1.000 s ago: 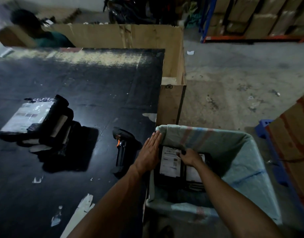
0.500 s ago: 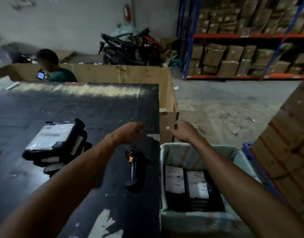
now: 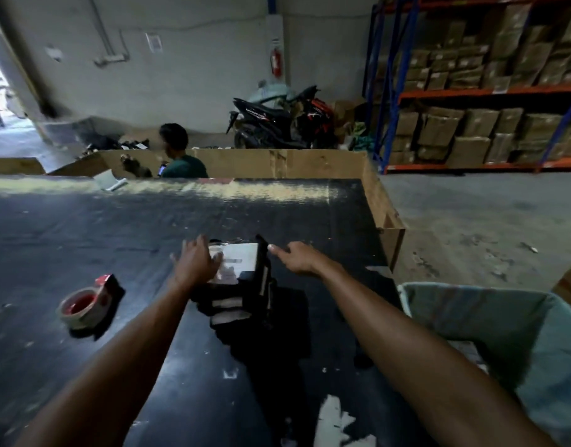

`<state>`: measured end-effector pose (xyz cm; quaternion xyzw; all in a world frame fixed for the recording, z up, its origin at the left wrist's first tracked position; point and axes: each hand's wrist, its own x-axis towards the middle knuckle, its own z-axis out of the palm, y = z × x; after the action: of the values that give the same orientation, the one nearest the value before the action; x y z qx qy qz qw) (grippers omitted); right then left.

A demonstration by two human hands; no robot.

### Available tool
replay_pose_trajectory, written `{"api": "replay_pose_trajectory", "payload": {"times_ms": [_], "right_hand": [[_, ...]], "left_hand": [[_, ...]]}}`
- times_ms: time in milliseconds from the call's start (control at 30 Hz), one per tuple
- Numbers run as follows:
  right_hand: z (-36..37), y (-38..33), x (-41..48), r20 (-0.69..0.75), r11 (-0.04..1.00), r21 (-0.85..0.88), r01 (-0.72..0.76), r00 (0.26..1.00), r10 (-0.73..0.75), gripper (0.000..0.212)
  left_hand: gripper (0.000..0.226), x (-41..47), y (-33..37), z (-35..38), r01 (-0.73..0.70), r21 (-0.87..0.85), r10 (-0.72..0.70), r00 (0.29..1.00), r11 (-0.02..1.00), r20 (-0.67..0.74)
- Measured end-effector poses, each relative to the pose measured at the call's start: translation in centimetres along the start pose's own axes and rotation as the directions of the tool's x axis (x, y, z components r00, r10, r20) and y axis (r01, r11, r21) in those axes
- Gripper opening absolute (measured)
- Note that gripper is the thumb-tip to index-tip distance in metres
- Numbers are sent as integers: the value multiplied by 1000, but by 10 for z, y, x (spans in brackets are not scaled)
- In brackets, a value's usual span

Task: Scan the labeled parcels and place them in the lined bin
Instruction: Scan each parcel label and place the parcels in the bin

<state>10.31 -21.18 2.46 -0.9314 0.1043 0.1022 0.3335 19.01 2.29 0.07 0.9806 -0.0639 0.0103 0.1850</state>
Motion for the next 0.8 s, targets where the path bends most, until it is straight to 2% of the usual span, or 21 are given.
{"api": "replay_pose_trajectory", "payload": {"times_ms": [33, 100, 167, 233, 300, 367, 467, 533, 600, 667, 700, 733, 800], "right_hand": [[19, -11, 5, 42, 1000, 2, -13, 999, 13, 76], [52, -28, 8, 91, 997, 79, -19, 996, 12, 98], [77, -31, 11, 42, 990, 136, -43, 998, 37, 117], [87, -34, 6, -49, 980, 197, -28, 998, 39, 105], [82, -36, -8, -135, 965, 262, 8, 990, 28, 84], [70, -27, -19, -210, 940, 338, 52, 978, 22, 74], [54, -11, -44, -278, 909, 393, 141, 960, -29, 83], [44, 3, -65, -324, 897, 387, 213, 942, -84, 90], [37, 20, -86, -356, 911, 341, 234, 928, -106, 99], [38, 43, -104, -353, 945, 229, 233, 925, -142, 104], [38, 57, -110, -340, 953, 204, 223, 929, -145, 102], [38, 73, -114, -324, 951, 231, 204, 938, -123, 93], [39, 100, -120, -375, 937, 321, 139, 927, -9, 59]], "left_hand": [[65, 1, -18, 5, 92, -26, -89, 990, 995, 111], [74, -5, -37, 15, 168, -217, -100, 950, 962, 296], [87, -14, -36, 21, 211, -416, -79, 947, 885, 312], [88, -24, -29, 20, 225, -510, -102, 961, 830, 257], [80, -30, -20, 19, 204, -568, -132, 977, 797, 165], [70, -37, -8, 14, 182, -674, -153, 983, 716, 102], [48, -42, 9, 13, 134, -817, -105, 990, 561, 90], [56, -44, 19, 12, 142, -900, -57, 990, 413, 131], [66, -53, 34, 17, 201, -926, 38, 974, 319, 225], [47, -72, 50, 31, 208, -925, 160, 950, 319, 269], [40, -82, 58, 42, 204, -924, 161, 951, 324, 266], [41, -89, 63, 54, 187, -925, 141, 959, 331, 245], [50, -103, 67, 77, 142, -913, 143, 967, 382, 210]]}}
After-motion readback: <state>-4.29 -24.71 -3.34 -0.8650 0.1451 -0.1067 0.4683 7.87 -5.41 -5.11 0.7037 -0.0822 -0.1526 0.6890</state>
